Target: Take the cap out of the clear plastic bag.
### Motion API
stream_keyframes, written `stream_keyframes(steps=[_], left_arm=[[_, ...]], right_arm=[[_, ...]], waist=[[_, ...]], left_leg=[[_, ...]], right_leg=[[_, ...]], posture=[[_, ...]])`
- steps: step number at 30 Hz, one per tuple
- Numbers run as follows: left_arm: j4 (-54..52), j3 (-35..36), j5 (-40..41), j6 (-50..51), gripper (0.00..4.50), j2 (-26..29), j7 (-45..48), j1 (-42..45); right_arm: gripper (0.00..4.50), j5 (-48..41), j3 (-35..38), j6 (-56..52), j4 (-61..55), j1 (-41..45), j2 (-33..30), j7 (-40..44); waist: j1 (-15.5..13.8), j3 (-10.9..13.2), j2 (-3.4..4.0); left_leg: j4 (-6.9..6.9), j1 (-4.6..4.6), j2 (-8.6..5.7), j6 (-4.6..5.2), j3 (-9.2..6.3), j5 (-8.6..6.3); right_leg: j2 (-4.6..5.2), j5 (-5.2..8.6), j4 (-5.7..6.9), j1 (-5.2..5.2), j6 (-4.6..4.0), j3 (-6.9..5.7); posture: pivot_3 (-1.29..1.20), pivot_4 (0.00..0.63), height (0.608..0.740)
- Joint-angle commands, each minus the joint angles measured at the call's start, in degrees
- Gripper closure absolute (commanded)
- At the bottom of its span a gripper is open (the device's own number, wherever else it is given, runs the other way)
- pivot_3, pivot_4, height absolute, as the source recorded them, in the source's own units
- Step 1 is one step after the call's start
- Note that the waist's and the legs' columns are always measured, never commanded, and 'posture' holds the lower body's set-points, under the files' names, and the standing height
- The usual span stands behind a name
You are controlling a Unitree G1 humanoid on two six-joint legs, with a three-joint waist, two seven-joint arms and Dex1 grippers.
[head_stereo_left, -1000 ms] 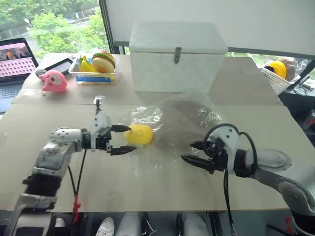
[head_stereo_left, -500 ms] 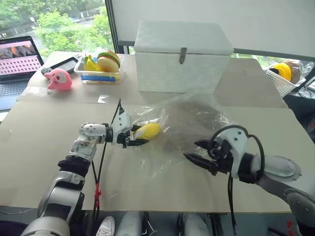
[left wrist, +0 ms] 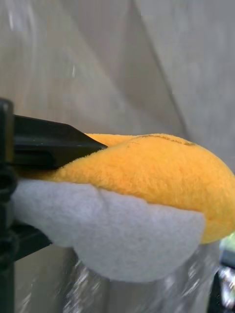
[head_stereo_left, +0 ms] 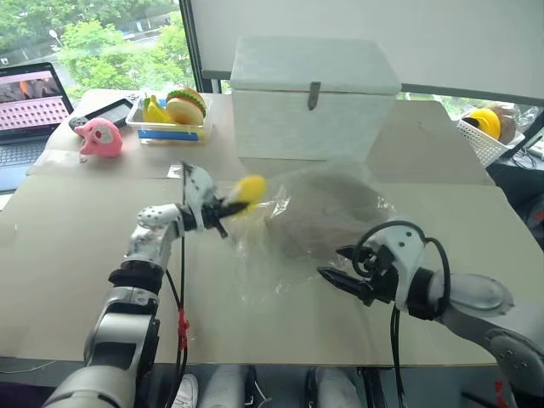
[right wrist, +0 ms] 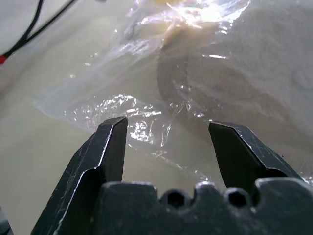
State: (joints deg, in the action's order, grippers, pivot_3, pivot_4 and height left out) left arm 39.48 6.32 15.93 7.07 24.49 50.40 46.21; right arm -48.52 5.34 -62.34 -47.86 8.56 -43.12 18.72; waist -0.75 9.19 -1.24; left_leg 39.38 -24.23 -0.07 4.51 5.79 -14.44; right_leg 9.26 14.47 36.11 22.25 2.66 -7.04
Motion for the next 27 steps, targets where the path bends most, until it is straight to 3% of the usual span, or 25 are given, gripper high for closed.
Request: stream_keyframes(steps=[1, 7, 12, 13, 14, 16, 23, 27], left_arm=[[6.31, 4.41, -1.50, 1.17, 4.05, 2.63, -11.59, 3.64], [26.40, 4.33, -8.49, -2.25, 4.05, 7.03, -29.44, 11.79], [33.10, 4.76, -10.92, -6.18, 4.05, 7.24, -38.25, 15.48], [33.48, 4.65, -11.28, -6.92, 3.41, 7.03, -38.38, 15.88], [33.71, 4.71, -11.43, -7.52, 3.27, 6.79, -38.26, 16.19], [33.91, 4.35, -12.23, -8.74, 2.43, 6.45, -38.41, 16.67], [34.42, 4.99, -12.99, -9.69, 0.18, 6.72, -37.89, 17.61], [34.06, 5.58, -12.53, -10.07, 0.02, 6.65, -36.82, 17.92]], right_arm=[[0.69, 0.49, 0.38, 1.76, -0.41, 0.96, 0.29, 0.44], [0.69, 1.10, 0.02, 1.98, 0.31, 1.38, 0.69, 0.69], [0.69, 1.78, -0.09, 1.92, 0.27, 1.11, 1.25, 0.26], [0.69, 1.90, -0.07, 1.92, 0.24, 1.11, 1.35, 0.12], [0.69, 2.00, -0.03, 1.92, 0.21, 1.08, 1.43, 0.03], [0.69, 2.25, 0.03, 1.84, 0.12, 0.95, 1.54, -0.03], [0.69, 2.69, -0.05, 1.98, 0.07, 0.77, 1.76, 0.25], [0.69, 2.84, -0.16, 2.12, 0.13, 0.66, 1.76, 0.56]], waist=[[0.16, 0.00, 0.00], [0.19, 0.02, -0.05], [-0.17, 0.02, -0.24], [-0.18, 0.02, -0.24], [-0.19, 0.02, -0.24], [-0.15, 0.02, -0.24], [0.14, 0.02, -0.24], [0.18, 0.02, -0.24]], left_leg=[[0.00, 0.00, -0.01, 0.00, 0.00, 0.00], [0.00, 0.02, -0.05, 0.00, 0.02, 0.00], [0.00, -0.02, -0.10, 0.00, -0.04, 0.00], [0.00, -0.03, -0.10, 0.00, -0.04, 0.00], [0.00, -0.03, -0.10, 0.00, -0.04, 0.00], [0.01, -0.03, -0.10, 0.00, -0.03, 0.00], [0.05, -0.02, -0.09, 0.00, 0.01, 0.00], [0.05, -0.02, -0.09, -0.01, 0.03, 0.00]], right_leg=[[0.00, 0.00, -0.01, 0.00, 0.01, 0.00], [-0.02, -0.02, 0.03, 0.02, 0.03, -0.01], [0.01, -0.04, 0.02, 0.01, 0.07, -0.03], [0.01, -0.04, 0.02, 0.02, 0.07, -0.04], [0.01, -0.04, 0.03, 0.02, 0.07, -0.04], [0.00, -0.04, 0.04, 0.03, 0.07, -0.05], [-0.01, -0.04, 0.05, 0.04, 0.07, -0.04], [-0.01, -0.04, 0.06, 0.04, 0.07, -0.03]], posture=[[0.00, 0.150, 0.723], [0.00, 0.150, 0.723], [0.00, 0.150, 0.723], [0.00, 0.150, 0.723], [0.00, 0.150, 0.723], [0.00, 0.150, 0.723], [0.00, 0.150, 0.723], [0.00, 0.150, 0.723]])
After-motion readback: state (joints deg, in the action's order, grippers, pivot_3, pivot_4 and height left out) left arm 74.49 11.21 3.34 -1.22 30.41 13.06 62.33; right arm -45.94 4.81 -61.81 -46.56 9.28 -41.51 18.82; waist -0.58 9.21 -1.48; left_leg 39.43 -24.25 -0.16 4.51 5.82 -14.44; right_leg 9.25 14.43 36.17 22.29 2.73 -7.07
